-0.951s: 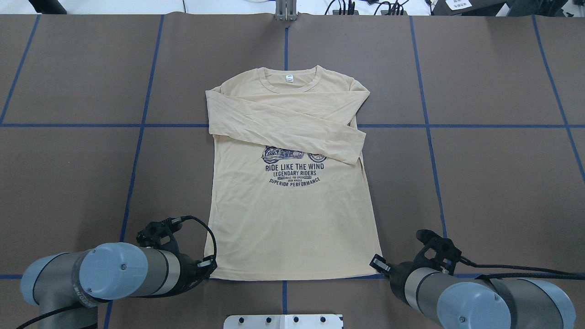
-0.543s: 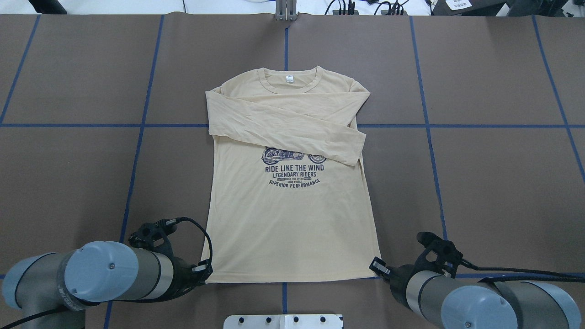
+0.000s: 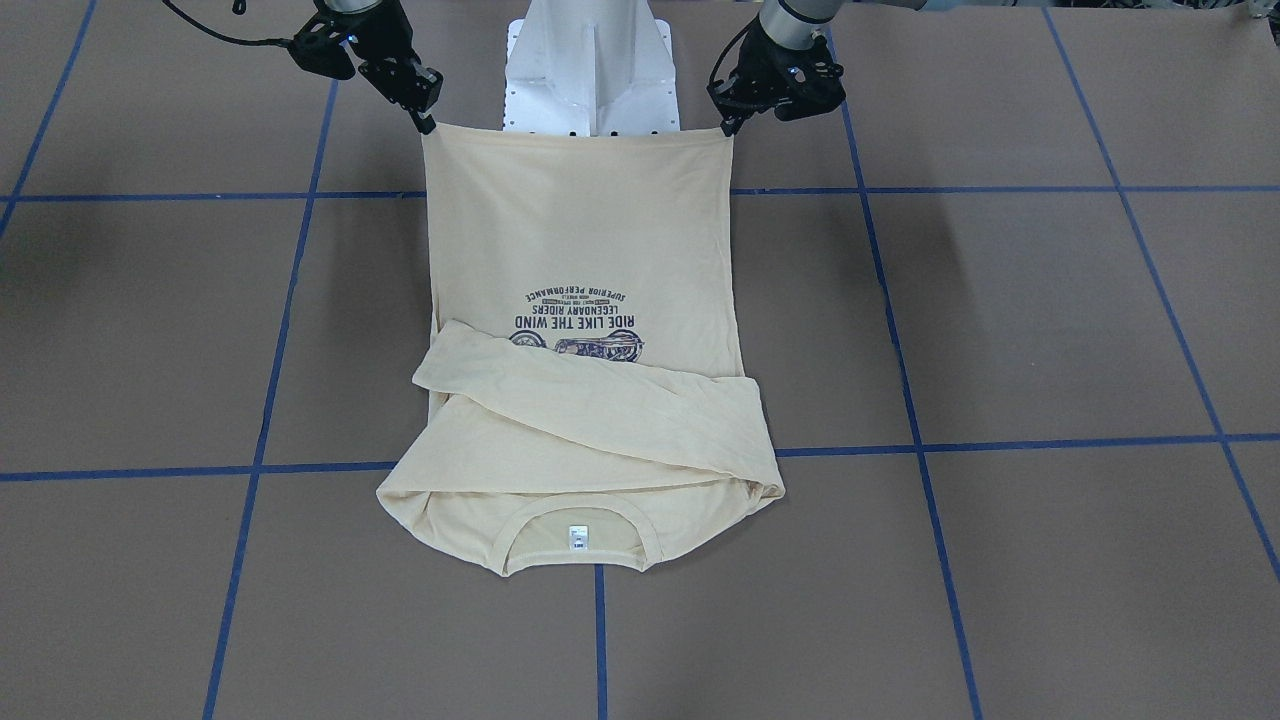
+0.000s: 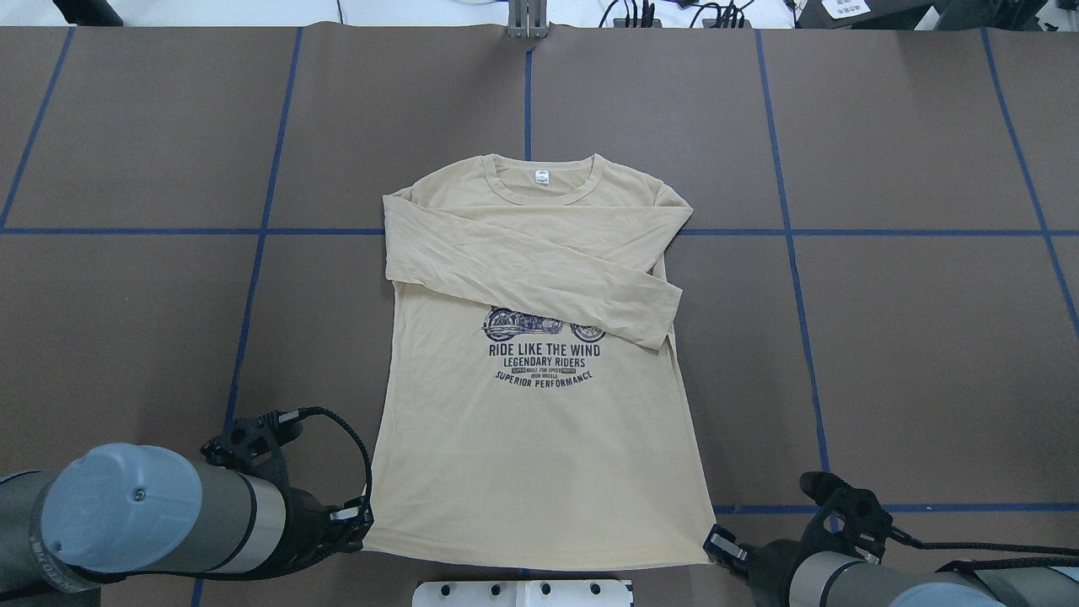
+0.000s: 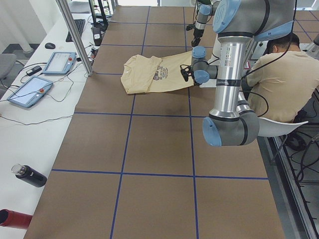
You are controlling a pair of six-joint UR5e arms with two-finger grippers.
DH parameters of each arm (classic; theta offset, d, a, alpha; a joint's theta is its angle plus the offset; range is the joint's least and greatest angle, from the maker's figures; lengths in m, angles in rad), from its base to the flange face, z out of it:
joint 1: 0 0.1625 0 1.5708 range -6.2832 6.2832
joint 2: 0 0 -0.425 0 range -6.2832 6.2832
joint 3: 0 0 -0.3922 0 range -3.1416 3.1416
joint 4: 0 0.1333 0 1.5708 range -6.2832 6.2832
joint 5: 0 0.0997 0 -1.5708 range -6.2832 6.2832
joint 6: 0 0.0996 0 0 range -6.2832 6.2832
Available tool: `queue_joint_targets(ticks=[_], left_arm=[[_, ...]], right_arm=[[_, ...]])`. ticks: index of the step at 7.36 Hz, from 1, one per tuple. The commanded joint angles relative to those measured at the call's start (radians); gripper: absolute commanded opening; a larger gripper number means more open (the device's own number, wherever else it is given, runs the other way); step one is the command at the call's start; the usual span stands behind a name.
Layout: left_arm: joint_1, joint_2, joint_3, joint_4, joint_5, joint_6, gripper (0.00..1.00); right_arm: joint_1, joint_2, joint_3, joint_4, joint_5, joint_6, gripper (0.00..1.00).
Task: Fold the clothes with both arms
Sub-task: 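Lift the hem with both grippers and fold it toward the collar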
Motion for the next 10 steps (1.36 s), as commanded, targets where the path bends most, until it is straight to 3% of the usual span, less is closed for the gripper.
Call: queue_joint_targets(ticks=[1, 2, 3, 4, 5, 6, 7, 10], left_arm=[[-0.012, -0.004, -0.054, 0.010, -0.028, 0.003, 0.00], [-0.070, -0.010, -0.048, 0.005, -0.031, 0.025, 0.00], [-0.148, -0.036, -0.040, 0.008, -0.035, 0.123, 0.00], [-0.256, -0.091, 0.013, 0.010, -0.054, 0.207, 0.00], [-0.341, -0.146, 0.102, 0.010, -0.100, 0.266, 0.00], [-0.409, -0.216, 0.195, 0.011, -0.107, 0.315, 0.00], [-0.449, -0.275, 0.292, 0.005, -0.107, 0.341, 0.00], [-0.559, -0.340, 0.441, -0.038, -0.107, 0.427, 0.00]], right_arm=[[0.033, -0.004, 0.027, 0.000, 0.003, 0.007, 0.00], [0.112, 0.001, 0.022, -0.002, 0.049, -0.007, 0.00], [0.227, 0.010, 0.004, -0.011, 0.179, -0.073, 0.00], [0.341, 0.065, -0.020, -0.058, 0.280, -0.151, 0.00], [0.457, 0.205, -0.103, -0.131, 0.356, -0.241, 0.00], [0.542, 0.369, -0.211, -0.237, 0.399, -0.316, 0.00], [0.608, 0.462, -0.282, -0.308, 0.411, -0.390, 0.00], [0.745, 0.543, -0.416, -0.310, 0.457, -0.545, 0.00]])
